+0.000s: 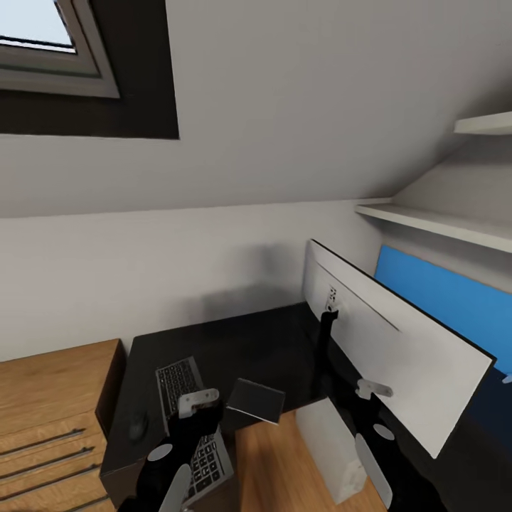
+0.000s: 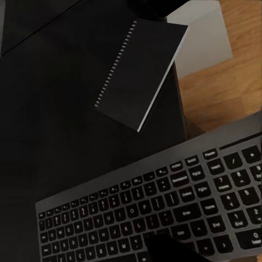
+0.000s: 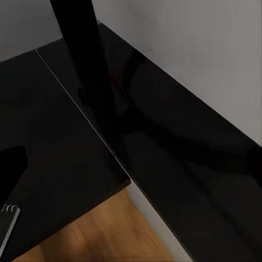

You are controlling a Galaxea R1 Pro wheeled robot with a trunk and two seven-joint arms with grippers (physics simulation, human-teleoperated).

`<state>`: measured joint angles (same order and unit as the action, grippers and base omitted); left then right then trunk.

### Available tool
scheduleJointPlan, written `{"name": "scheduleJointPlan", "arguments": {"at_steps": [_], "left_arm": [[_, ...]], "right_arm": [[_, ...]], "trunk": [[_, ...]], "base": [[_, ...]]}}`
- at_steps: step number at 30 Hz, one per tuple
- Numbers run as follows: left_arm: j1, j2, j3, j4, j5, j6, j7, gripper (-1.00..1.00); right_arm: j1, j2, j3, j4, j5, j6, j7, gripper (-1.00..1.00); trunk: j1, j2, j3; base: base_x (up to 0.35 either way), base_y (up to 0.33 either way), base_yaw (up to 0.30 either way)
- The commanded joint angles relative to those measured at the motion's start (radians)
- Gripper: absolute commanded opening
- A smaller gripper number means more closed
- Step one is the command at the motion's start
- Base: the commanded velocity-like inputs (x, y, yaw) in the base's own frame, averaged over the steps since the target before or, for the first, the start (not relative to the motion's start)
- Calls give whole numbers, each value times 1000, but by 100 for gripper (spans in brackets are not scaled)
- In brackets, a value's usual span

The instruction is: In the bedroom, organize the workspace by keeping the computer under the desk, ensuring the monitor is on the desk, placing the keyboard on the desk next to the monitor, placing the mouse on the desk next to the keyboard, moving the folder from the swivel chair onto the desk next to the mouse, stacking the notebook on top of the folder with the pen on top of the notebook, and positioning the swivel chair next to the desk.

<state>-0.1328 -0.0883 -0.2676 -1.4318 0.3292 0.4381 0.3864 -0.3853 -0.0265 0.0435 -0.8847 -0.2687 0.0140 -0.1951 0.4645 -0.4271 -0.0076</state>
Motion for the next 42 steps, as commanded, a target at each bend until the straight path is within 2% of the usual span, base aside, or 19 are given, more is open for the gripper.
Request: {"name": "scheduleJointPlan", "arguments": {"at_steps": [1,2,12,13,19,31,37,39,42], "left_arm": [[-1,0,-2,-1,10,2,9,100],[0,0,-5,0,10,2,9,100],[0,0,-5,1,10,2,9,100],[0,0,-5,1,10,2,9,100],[-1,-1,-5,1,10,2,9,100],[0,-1,-6,1,9,2,9,100],[-1,-1,-7,1,10,2,9,100],[-1,-1,-7,1,10,2,9,100],[-1,-1,-7,2,10,2,8,100]], "right_arm": [[-1,-1,5,3,-7,2,-7,100],[-2,-1,5,38,-8,2,-8,100],[-12,-4,2,132,-9,-3,-8,100],[-23,-6,0,164,-10,-4,-8,100],[-49,-9,-4,219,-10,-8,-8,100],[-111,-24,-6,343,-12,-87,-9,100],[-119,-52,-8,357,-14,-93,-9,100],[-127,-72,-9,360,-17,-93,-9,100],[-132,-85,-25,360,-18,-94,-9,100]], "trunk": [[1,-1,-1],[1,-1,-1],[1,-1,-1],[1,-1,-1],[1,-1,-1],[1,-1,-1],[1,-1,-1],[1,-1,-1],[1,-1,-1]], "base": [[225,2,0],[245,1,0],[78,0,0],[7,0,0],[4,0,0],[0,0,0],[0,0,0],[22,0,0],[184,0,0]]}}
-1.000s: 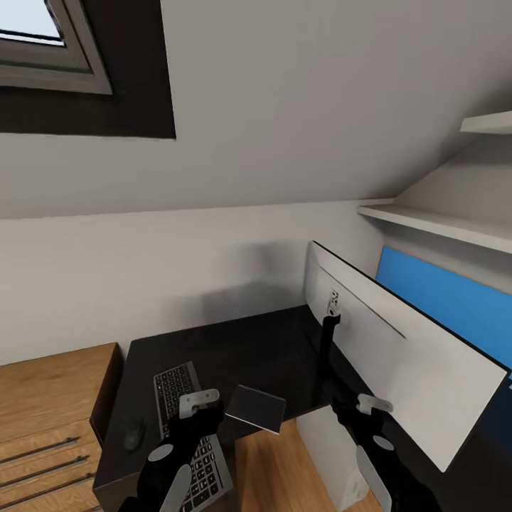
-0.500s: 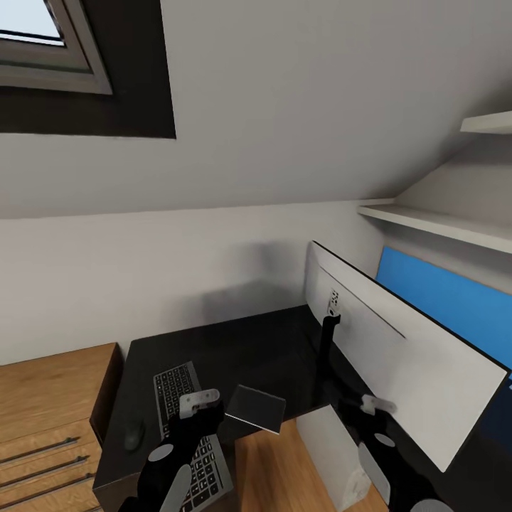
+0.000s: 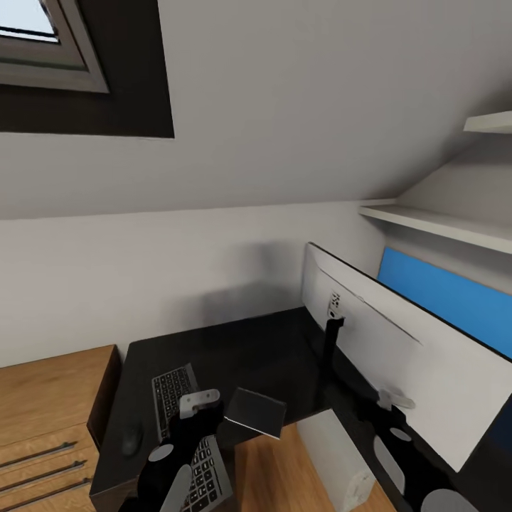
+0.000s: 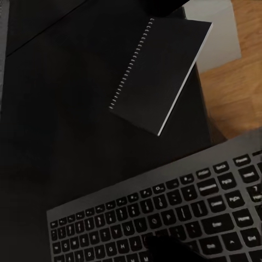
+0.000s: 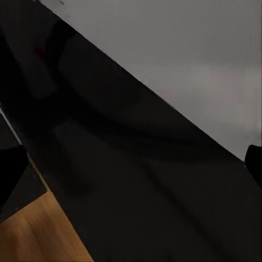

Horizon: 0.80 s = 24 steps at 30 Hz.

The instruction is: In the bedroom, organize the workspace by keeping the computer under the desk, ensuring the monitor is on the desk, placing the keyboard on the desk next to the monitor, placing the mouse on the desk next to the keyboard, moving the folder from the swivel chair onto the desk next to the mouse, stacking the notebook on top of the folder with the pen on top of the notebook, and positioning the swivel chair next to the desk.

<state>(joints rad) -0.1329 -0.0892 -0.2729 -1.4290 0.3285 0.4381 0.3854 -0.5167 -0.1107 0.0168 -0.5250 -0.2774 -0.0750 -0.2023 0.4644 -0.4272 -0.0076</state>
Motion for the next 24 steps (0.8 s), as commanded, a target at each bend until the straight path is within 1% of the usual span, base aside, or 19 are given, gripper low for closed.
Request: {"name": "scheduleJointPlan", "arguments": {"at_steps": [1,3,6,10,16,18,19,20,22,23,24], "left_arm": [[-1,0,-2,-1,10,2,9,100],[-1,0,-2,-1,10,2,9,100],[0,0,-2,-1,10,3,9,100],[-1,0,-7,-1,10,4,9,100],[-1,0,-19,-1,10,4,10,100],[-1,0,-21,-1,10,4,10,100],[-1,0,-21,-1,10,4,10,100],[-1,0,-21,-1,10,4,10,100],[-1,0,-21,-1,10,4,9,100],[-1,0,-21,-1,10,4,9,100],[-1,0,-22,-1,10,3,9,100]], "right_arm": [[-1,-2,-5,0,-9,-5,-2,100],[-2,-5,-15,0,-9,-5,-2,100],[-3,-7,-22,0,-9,-5,-2,100],[-6,-8,-24,0,-9,-5,-2,100],[-8,-26,-34,0,-9,-4,-3,100],[-8,-29,-55,0,-9,-3,-3,100],[-8,-30,-75,0,-9,-3,-3,100],[-8,-34,-87,0,-9,-3,-3,100],[-9,-43,-93,1,-9,-3,-3,100],[-12,-51,-96,1,-9,-2,-3,100],[-18,-66,-98,1,-9,-1,-3,100]], "trunk": [[1,-1,-1],[1,-1,-1],[1,-1,-1],[1,-1,-1],[1,-1,-1],[1,-1,-1],[1,-1,-1],[1,-1,-1],[1,-1,-1],[1,-1,-1],[1,-1,-1]], "base": [[277,0,0],[261,0,0],[101,0,0],[26,0,0],[5,0,0],[1,0,0],[0,0,0],[0,0,0],[0,0,0],[0,0,0],[0,0,0]]}}
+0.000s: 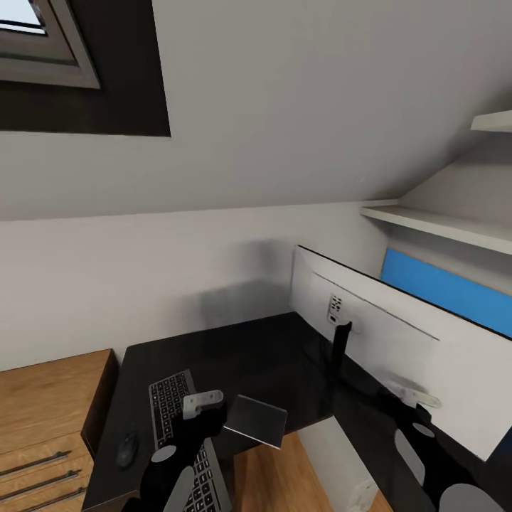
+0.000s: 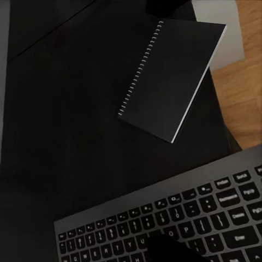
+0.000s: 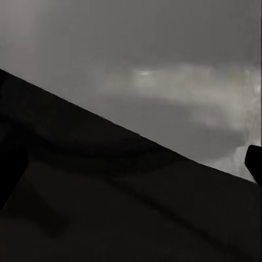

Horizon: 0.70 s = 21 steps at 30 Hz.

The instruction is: In the bedroom, organize the workspace by keeping the computer under the desk, ensuring the monitor is on the desk, placing the keyboard on the desk next to the monitor, placing the mouse on the desk next to the keyboard, moving the folder from the swivel chair onto the desk next to the mouse, stacking the notebook on top of the folder with the pen on top of the notebook, and positioning the swivel chair next to the desk.

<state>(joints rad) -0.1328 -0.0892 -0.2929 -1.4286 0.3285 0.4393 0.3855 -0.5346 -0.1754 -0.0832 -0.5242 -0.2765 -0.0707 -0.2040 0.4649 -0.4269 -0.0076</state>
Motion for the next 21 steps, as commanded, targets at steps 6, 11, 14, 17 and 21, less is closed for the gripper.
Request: {"name": "scheduleJointPlan", "arguments": {"at_steps": [6,11,14,17,21], "left_arm": [[1,0,-9,-1,11,1,9,100],[1,0,-22,-1,11,1,10,100],[1,0,-24,-1,11,1,9,100],[1,0,-25,-1,11,1,9,100],[1,0,-25,-1,11,1,9,100]], "right_arm": [[-32,-37,1,5,-9,-2,-3,100],[-62,-57,0,40,-9,-2,-5,100],[-74,-59,0,45,-10,-1,-7,100],[-79,-58,-18,43,-10,-2,-5,100],[-80,-57,-30,39,-10,-5,-1,100]], "trunk": [[0,-1,-1],[0,-1,-1],[0,-1,-1],[0,-1,-1],[0,-1,-1]], "base": [[0,0,0],[0,0,0],[0,0,0],[0,0,0],[0,0,0]]}}
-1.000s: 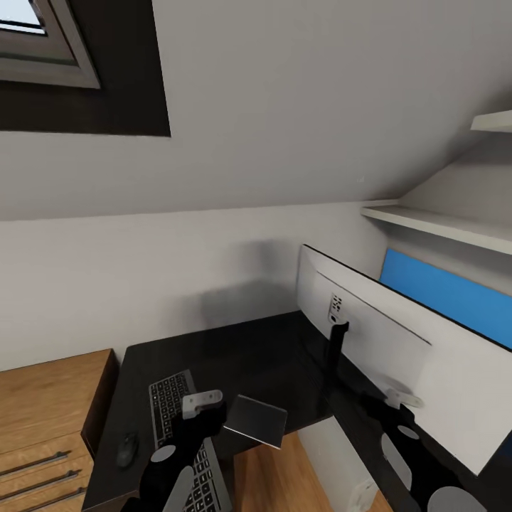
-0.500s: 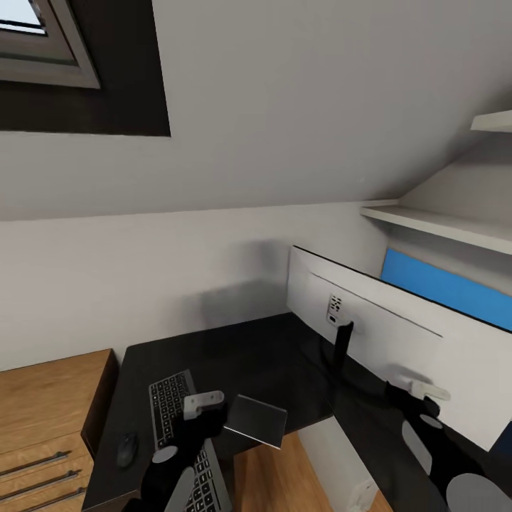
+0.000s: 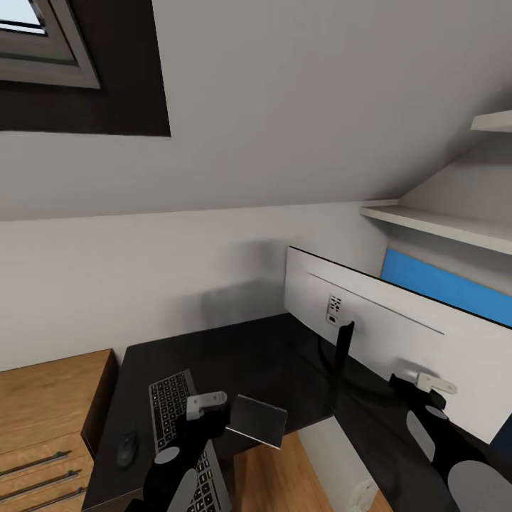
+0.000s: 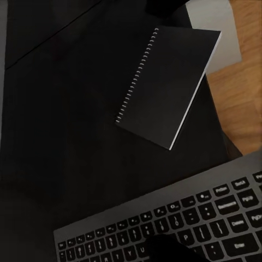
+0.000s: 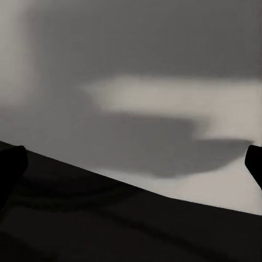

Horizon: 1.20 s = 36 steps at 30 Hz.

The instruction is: In the bedroom, organize the workspace by keeping the computer under the desk, ensuring the monitor is on the desk, placing the keyboard on the desk next to the monitor, placing the mouse on the desk next to the keyboard, moving the folder from the swivel chair onto the desk next to the mouse, stacking the notebook on top of the folder with the pen on top of the notebook, and positioning the swivel chair next to the desk.

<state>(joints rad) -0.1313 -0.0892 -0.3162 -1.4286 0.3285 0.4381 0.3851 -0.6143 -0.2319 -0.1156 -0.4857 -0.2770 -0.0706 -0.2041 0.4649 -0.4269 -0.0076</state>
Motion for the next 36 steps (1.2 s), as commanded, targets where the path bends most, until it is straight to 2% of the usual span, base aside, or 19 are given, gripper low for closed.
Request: {"name": "scheduleJointPlan", "arguments": {"at_steps": [1,11,36], "left_arm": [[-1,0,-2,-1,11,2,9,100],[-1,1,-28,1,11,2,10,100],[-1,0,-30,11,11,2,11,100]], "right_arm": [[-1,1,0,-1,-10,-7,0,100],[-1,3,1,-1,-11,-8,1,100],[-1,5,3,-1,-11,-9,2,100]], "trunk": [[0,-1,-1],[0,-1,-1],[0,-1,-1]], "base": [[0,0,0],[83,-36,0],[4,-10,0]]}}
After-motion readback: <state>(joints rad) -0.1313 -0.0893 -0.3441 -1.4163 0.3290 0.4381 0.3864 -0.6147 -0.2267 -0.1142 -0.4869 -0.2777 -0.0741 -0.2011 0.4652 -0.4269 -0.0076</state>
